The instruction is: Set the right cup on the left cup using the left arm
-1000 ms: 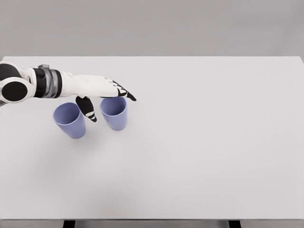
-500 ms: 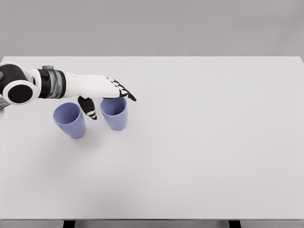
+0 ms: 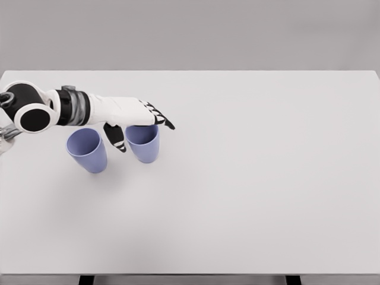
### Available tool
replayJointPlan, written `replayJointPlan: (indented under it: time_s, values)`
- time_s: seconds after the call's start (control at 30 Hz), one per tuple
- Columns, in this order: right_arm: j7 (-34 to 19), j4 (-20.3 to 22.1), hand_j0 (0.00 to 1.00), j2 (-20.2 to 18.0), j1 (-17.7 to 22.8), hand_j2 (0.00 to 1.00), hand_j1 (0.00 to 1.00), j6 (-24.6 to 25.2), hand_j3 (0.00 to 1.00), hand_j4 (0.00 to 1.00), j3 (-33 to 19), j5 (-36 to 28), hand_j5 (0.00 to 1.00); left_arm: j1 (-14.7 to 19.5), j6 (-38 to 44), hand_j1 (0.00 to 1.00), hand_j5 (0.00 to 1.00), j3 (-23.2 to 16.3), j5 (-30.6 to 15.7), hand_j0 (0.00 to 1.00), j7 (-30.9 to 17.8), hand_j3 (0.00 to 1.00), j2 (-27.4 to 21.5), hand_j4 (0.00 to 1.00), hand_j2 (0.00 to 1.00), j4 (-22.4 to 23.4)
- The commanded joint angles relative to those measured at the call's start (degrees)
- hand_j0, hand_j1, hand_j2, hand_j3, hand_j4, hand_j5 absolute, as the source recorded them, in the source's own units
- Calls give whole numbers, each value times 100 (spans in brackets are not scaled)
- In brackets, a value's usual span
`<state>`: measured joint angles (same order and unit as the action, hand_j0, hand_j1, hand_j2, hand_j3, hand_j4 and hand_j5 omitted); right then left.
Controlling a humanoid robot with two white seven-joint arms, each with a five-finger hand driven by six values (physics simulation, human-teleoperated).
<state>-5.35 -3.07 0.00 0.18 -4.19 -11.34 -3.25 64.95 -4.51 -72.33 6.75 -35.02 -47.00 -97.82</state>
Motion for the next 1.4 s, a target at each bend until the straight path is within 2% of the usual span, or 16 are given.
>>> replayJointPlan:
  time_s: [0.0, 0.2, 0.3, 0.4, 0.87, 0.93, 1.0, 1.1, 1.37]
  values:
    - [-1, 0, 100, 0, 0, 100, 100, 5, 100, 100, 0, 0, 100, 0, 2, 99, 99, 0, -7, 99, 2, 99, 16, 99, 99, 8]
    - [-1, 0, 100, 0, 0, 100, 100, 5, 100, 100, 0, 0, 100, -35, 2, 97, 97, -1, -7, 97, 2, 97, 42, 97, 97, 8]
    - [-1, 0, 100, 0, 0, 100, 100, -3, 100, 100, 0, 0, 100, -35, 2, 83, 83, -1, 11, 83, 2, 83, 42, 83, 83, 8]
    - [-1, 0, 100, 0, 0, 100, 100, -3, 100, 100, 0, 0, 100, -44, -24, 77, 77, 0, 99, 77, 2, 77, 33, 77, 77, 8]
    - [-1, 0, 100, 0, 0, 100, 100, 5, 100, 100, 0, 0, 100, -88, -15, 83, 83, 8, 90, 83, 2, 83, 33, 83, 83, 8]
    - [-1, 0, 100, 0, 0, 100, 100, 5, 100, 100, 0, 0, 100, -88, -6, 82, 82, 8, 90, 82, 2, 82, 25, 82, 82, 8]
    - [-1, 0, 100, 0, 0, 100, 100, -3, 100, 100, 0, 0, 100, -79, 2, 74, 74, 8, 90, 74, 2, 74, -2, 74, 74, 8]
    - [-1, 0, 100, 0, 0, 100, 100, 5, 100, 100, 0, 0, 100, -62, 2, 70, 70, 52, 99, 70, 2, 70, -11, 70, 70, 8]
    - [-1, 0, 100, 0, 0, 100, 100, -3, 100, 100, 0, 0, 100, -9, -6, 68, 68, 78, 55, 68, 2, 68, -90, 68, 68, -18]
